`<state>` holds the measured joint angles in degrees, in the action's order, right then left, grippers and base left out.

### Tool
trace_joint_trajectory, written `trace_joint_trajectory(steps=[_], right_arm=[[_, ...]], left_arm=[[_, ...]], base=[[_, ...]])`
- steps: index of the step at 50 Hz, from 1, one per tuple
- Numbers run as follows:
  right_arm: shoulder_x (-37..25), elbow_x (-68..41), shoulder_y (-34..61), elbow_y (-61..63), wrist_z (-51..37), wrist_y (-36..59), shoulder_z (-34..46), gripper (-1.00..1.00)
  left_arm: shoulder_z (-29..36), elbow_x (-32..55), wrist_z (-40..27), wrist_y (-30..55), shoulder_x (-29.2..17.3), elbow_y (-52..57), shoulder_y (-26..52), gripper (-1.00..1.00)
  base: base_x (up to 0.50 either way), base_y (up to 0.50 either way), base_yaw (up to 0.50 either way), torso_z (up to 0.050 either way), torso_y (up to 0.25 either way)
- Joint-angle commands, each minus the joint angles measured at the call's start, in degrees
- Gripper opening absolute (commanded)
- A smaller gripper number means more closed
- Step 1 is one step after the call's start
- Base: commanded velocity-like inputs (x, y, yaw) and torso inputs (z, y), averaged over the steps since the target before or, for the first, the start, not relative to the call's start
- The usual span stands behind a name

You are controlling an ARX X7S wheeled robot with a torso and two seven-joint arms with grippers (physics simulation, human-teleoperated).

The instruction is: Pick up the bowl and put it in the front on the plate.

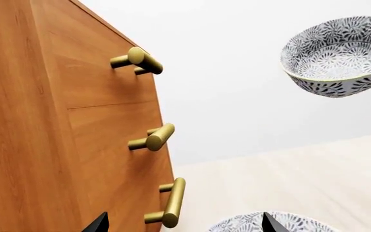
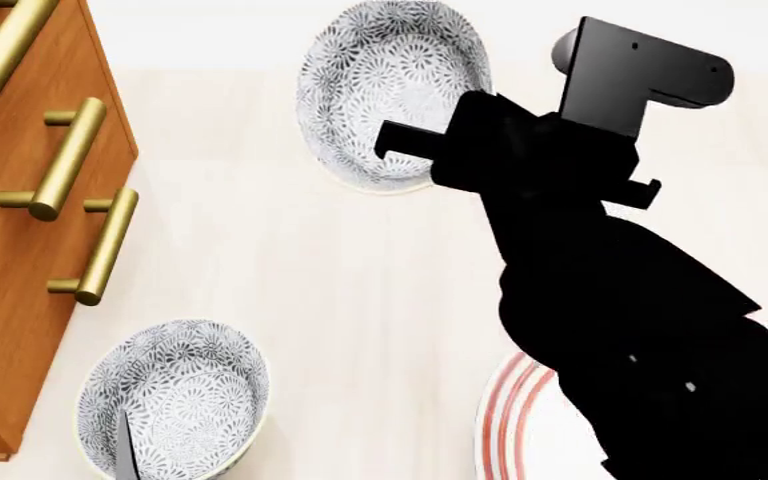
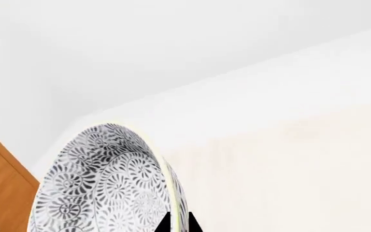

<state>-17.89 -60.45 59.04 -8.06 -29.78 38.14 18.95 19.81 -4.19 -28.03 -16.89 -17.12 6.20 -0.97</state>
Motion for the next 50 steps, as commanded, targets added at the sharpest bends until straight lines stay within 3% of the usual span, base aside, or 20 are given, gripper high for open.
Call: trace_joint_trajectory(steps=[1, 13, 17, 23, 27, 33, 50], right_arm=[[-7.4, -6.2, -0.4, 13.9, -4.4, 5.9, -5.4, -1.0], [-22.5, -18.1, -4.2, 28.5, -8.5, 13.7, -13.2, -1.0], [-29.9, -20.3, -10.9, 33.7, -8.4, 15.0, -17.1, -1.0], [-38.6, -20.5, -26.2, 44.0, -0.3, 13.2, -24.3, -1.0], [-40.4, -31.4, -27.4, 39.8, -2.7, 13.4, -27.4, -1.0], [-41.6, -30.8, -39.6, 39.1, 0.8, 13.0, -34.9, -1.0], [-37.8, -40.5, -45.8, 31.5, -2.7, 10.1, -42.1, -1.0]], left_arm=[[-0.6, -1.1, 0.5, -0.4, 0.6, -0.5, 0.1, 1.0], [0.1, -1.1, 0.5, -0.4, 0.6, -0.9, 0.2, 1.0], [0.3, -1.2, 0.5, -0.3, 0.6, -0.9, 0.2, 1.0], [0.7, -1.7, 0.4, 0.1, 0.5, -0.6, 0.0, 1.0], [0.9, -2.0, 0.3, 0.2, 0.5, -0.5, 0.1, 1.0], [1.0, -2.1, 0.3, 0.4, 0.3, -0.4, 0.1, 1.0], [1.4, -2.5, -0.1, 2.0, 0.2, 0.2, 0.2, 1.0]], base=[[0.0, 0.0, 0.0, 0.0, 0.0], [0.0, 0.0, 0.0, 0.0, 0.0], [0.0, 0.0, 0.0, 0.0, 0.0], [0.0, 0.0, 0.0, 0.0, 0.0], [0.0, 0.0, 0.0, 0.0, 0.0], [0.0, 0.0, 0.0, 0.0, 0.0], [0.0, 0.0, 0.0, 0.0, 0.0]])
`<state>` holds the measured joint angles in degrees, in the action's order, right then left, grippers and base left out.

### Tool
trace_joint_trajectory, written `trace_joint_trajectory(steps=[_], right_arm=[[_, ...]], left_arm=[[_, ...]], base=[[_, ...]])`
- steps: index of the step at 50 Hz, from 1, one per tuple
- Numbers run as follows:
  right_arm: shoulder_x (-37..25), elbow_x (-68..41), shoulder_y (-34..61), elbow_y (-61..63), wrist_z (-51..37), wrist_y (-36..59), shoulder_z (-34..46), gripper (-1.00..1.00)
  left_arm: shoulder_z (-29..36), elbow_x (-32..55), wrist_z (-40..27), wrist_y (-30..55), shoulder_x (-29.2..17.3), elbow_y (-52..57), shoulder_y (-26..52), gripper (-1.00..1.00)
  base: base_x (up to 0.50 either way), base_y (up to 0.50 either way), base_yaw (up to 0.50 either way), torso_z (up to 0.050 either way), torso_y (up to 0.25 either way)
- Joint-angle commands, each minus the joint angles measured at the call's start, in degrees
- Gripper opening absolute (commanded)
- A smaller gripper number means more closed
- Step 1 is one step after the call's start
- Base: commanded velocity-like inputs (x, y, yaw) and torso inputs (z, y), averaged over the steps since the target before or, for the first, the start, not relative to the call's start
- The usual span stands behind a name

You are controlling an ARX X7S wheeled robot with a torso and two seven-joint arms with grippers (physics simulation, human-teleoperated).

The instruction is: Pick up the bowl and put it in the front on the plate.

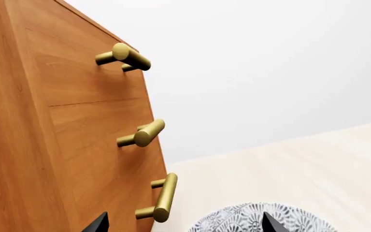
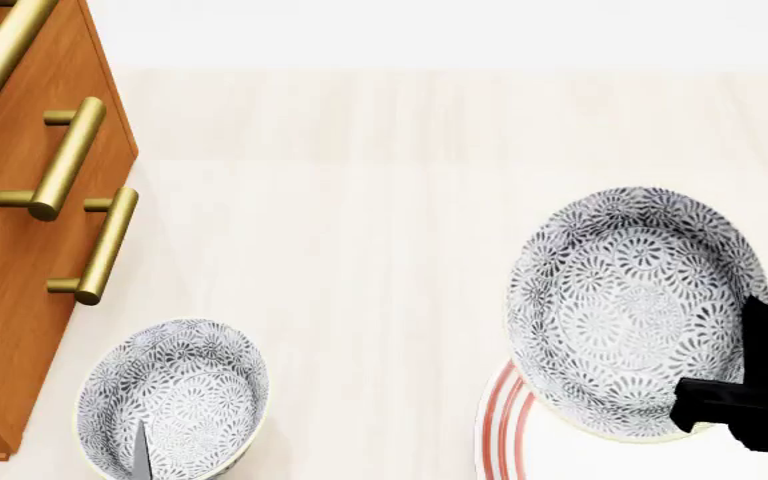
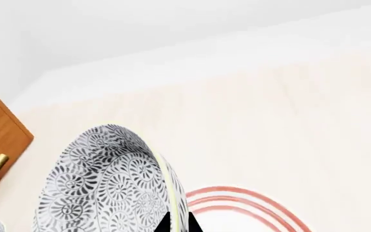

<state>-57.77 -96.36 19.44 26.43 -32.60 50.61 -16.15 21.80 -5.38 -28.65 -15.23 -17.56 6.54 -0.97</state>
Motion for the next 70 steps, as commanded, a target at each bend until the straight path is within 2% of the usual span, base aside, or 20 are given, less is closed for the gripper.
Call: trace_joint_trajectory(steps=[1, 27, 38, 70], right_arm=[[2.1, -4.6, -6.2, -3.0, 0.1, -2.4, -7.0, -1.0], [3.0, -3.8, -8.4, -4.8, 1.2, -1.5, -5.4, -1.0], [3.9, -2.3, -6.5, -6.6, 1.8, -2.3, -3.7, -1.0], [7.4, 4.0, -8.9, -9.9, 4.5, -3.2, -0.2, -1.0]], left_arm=[[-0.6, -1.3, 0.5, 0.3, 0.6, -0.2, 0.2, 1.0], [-0.2, -0.6, 0.4, 1.0, 0.4, -0.5, 0.5, 1.0], [0.1, -0.2, 0.4, 1.0, 0.3, -0.8, 0.7, 1.0], [0.6, 1.0, 0.4, 1.0, 0.0, -1.7, 0.9, 1.0]], base=[[0.0, 0.0, 0.0, 0.0, 0.0], [0.0, 0.0, 0.0, 0.0, 0.001], [0.0, 0.0, 0.0, 0.0, 0.0], [0.0, 0.0, 0.0, 0.0, 0.001]])
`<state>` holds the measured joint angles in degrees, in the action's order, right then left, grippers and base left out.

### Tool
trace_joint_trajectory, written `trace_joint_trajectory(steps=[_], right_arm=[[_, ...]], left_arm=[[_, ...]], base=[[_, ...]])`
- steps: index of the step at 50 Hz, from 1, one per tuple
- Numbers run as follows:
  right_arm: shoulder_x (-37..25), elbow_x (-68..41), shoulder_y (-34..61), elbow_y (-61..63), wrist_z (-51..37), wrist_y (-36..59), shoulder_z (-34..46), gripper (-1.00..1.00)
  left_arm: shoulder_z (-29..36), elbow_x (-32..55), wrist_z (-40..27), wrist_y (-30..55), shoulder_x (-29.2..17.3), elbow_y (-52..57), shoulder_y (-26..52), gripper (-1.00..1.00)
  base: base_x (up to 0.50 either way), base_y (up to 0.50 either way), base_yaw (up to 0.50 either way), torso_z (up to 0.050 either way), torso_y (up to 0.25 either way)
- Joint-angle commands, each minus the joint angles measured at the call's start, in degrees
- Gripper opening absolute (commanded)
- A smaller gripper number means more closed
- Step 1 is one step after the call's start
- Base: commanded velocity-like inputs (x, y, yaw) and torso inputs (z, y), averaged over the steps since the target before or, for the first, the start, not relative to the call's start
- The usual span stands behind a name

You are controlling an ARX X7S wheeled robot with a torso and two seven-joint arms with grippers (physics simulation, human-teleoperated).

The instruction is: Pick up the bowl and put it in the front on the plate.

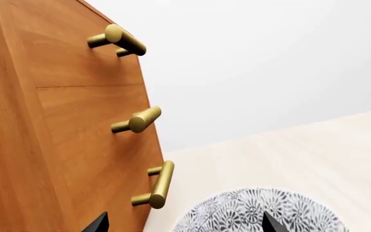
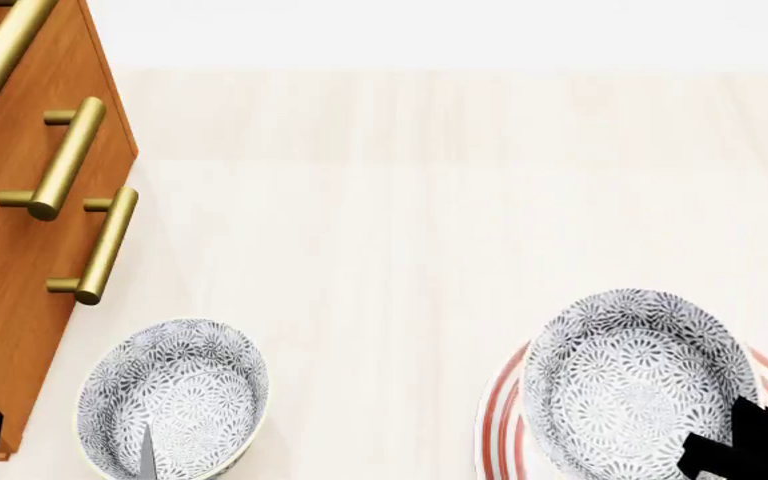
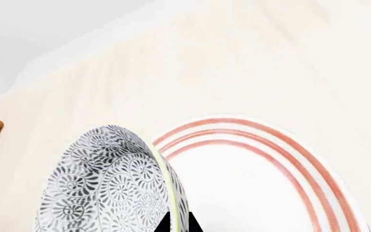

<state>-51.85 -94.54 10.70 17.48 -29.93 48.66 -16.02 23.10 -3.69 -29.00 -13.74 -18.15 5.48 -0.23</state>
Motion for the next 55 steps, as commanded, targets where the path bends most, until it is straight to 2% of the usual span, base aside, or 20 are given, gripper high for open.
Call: trace_joint_trajectory(steps=[1, 55], right_arm=[[1.4, 2.3, -0.2, -1.0, 1.9, -1.2, -0.3, -1.0], [5.3, 14.1, 0.6, -10.2, 6.5, -4.8, 5.9, -1.0]], left_arm=[[-0.6, -0.7, 0.7, -0.5, 0.6, -0.7, 0.2, 1.0], [0.1, 1.0, 0.5, 0.6, 0.2, -1.4, 0.8, 1.0]], base=[[0.0, 0.0, 0.0, 0.0, 0.0], [0.0, 0.0, 0.0, 0.0, 0.0]])
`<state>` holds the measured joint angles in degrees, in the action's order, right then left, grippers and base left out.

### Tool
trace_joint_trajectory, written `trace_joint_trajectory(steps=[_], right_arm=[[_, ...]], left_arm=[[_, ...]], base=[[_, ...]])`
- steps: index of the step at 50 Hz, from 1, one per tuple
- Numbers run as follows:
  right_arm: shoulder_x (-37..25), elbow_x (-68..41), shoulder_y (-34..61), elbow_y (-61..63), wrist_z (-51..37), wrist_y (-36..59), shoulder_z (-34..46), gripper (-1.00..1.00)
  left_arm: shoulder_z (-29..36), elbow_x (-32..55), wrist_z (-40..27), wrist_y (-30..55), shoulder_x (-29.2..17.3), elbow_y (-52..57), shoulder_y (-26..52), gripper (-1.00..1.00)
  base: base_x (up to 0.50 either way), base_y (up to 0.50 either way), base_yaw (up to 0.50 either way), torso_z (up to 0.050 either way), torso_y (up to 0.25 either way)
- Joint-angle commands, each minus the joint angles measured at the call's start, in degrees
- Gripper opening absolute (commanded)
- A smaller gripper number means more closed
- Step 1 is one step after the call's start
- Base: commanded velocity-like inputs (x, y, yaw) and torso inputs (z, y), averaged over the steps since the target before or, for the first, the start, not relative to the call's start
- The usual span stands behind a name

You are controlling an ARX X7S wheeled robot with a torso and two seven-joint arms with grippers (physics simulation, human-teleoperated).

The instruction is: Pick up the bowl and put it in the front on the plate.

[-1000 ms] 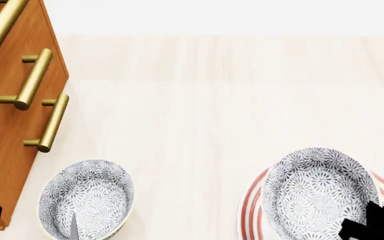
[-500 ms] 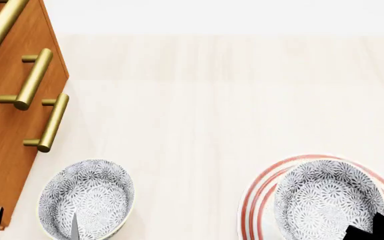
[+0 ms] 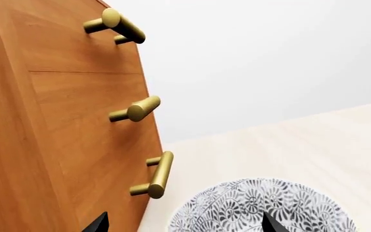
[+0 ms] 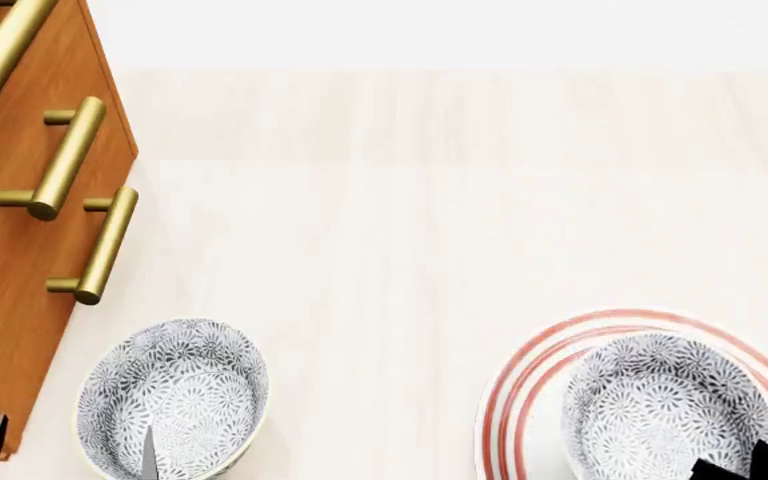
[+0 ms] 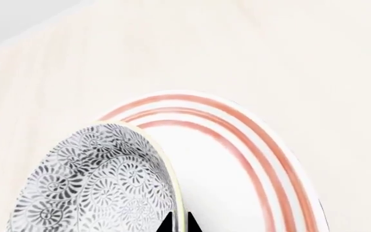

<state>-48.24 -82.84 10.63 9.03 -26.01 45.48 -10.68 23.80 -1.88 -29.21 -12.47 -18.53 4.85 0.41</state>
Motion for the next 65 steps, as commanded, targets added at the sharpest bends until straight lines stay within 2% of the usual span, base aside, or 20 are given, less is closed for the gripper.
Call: trace_joint_trajectory(steps=[1, 11, 12, 23, 32, 39, 43, 46, 54, 55, 57, 60, 65], right_arm=[[1.7, 2.5, 0.7, -1.8, 2.6, -1.7, 0.7, -1.0], [1.4, 3.1, 1.3, -0.7, 3.3, -1.3, 1.7, -1.0], [1.0, 2.6, 1.7, 0.2, 2.9, -1.2, 1.3, 1.0], [-2.7, -2.1, 6.0, 3.9, -1.0, 0.1, -2.1, 1.0], [-5.0, -4.8, 5.3, 6.1, -3.3, -0.1, -6.2, 1.0], [-6.4, -6.1, 3.8, 8.8, -13.7, -1.8, -12.8, 1.0], [-4.5, -5.0, 1.0, 13.3, -16.9, -2.6, -13.9, 1.0], [0.0, 2.8, -1.5, 17.1, -21.0, -6.6, -14.7, 1.0], [9.0, 26.0, -11.5, 23.8, -16.0, -16.6, -8.9, 1.0], [11.3, 34.1, -14.0, 24.0, -15.0, -21.1, -6.8, 1.0], [14.8, 40.5, -16.5, 22.2, -14.3, -26.0, -4.9, 1.0], [20.4, 54.4, -20.9, 17.5, -10.2, -38.6, 1.2, 1.0], [25.3, 59.5, -21.7, 9.6, -9.5, -43.8, 5.5, 1.0]], left_arm=[[-0.6, -0.8, 0.7, -0.6, 0.6, -0.8, 0.2, 1.0], [-0.4, -0.6, 0.8, -0.4, 0.5, -0.8, 0.3, 1.0], [-0.4, -0.6, 0.8, -0.5, 0.5, -0.8, 0.3, 1.0], [-0.2, -0.4, 0.7, -0.3, 0.3, -0.6, 0.2, 1.0], [0.0, -0.4, 0.6, -0.4, 0.2, -0.6, 0.2, 1.0], [0.0, -0.6, 0.3, -0.4, 0.1, -0.4, 0.3, 1.0], [-0.1, -0.8, 0.2, 0.1, -0.2, 0.6, 0.3, 1.0], [-0.4, -0.7, 0.0, 0.5, -0.4, 1.5, 0.4, 1.0], [-1.6, -0.5, -0.7, 1.0, -1.1, 3.3, 0.4, 1.0], [-2.2, -0.4, -1.1, 1.0, -1.4, 4.0, 0.2, 1.0], [-2.6, 0.1, -1.1, 1.1, -1.6, 4.3, 0.1, 1.0], [-2.9, 0.5, -1.3, 0.9, -1.8, 4.2, -0.2, 1.0], [-3.1, 0.1, -1.7, 0.0, -2.2, 3.8, -0.7, 1.0]], base=[[0.0, 0.0, 0.0, 0.0, 0.0], [0.0, 0.0, 0.0, 0.0, 0.0], [0.0, 0.0, 0.0, 0.0, 0.0], [0.0, 0.0, 0.0, 0.0, 0.0], [0.0, 0.0, 0.0, 0.0, 0.0], [0.0, 0.0, 0.0, 0.0, 0.0], [0.0, 0.0, 0.0, 0.0, 0.0], [0.0, 0.0, 0.0, 0.0, 0.0], [0.0, 0.0, 0.0, 0.0, 0.0], [0.0, 0.0, 0.0, 0.0, 0.0], [0.0, 0.0, 0.0, 0.0, 0.0], [0.0, 0.0, 0.0, 0.0, 0.0], [0.0, 0.0, 0.0, 0.0, 0.0]])
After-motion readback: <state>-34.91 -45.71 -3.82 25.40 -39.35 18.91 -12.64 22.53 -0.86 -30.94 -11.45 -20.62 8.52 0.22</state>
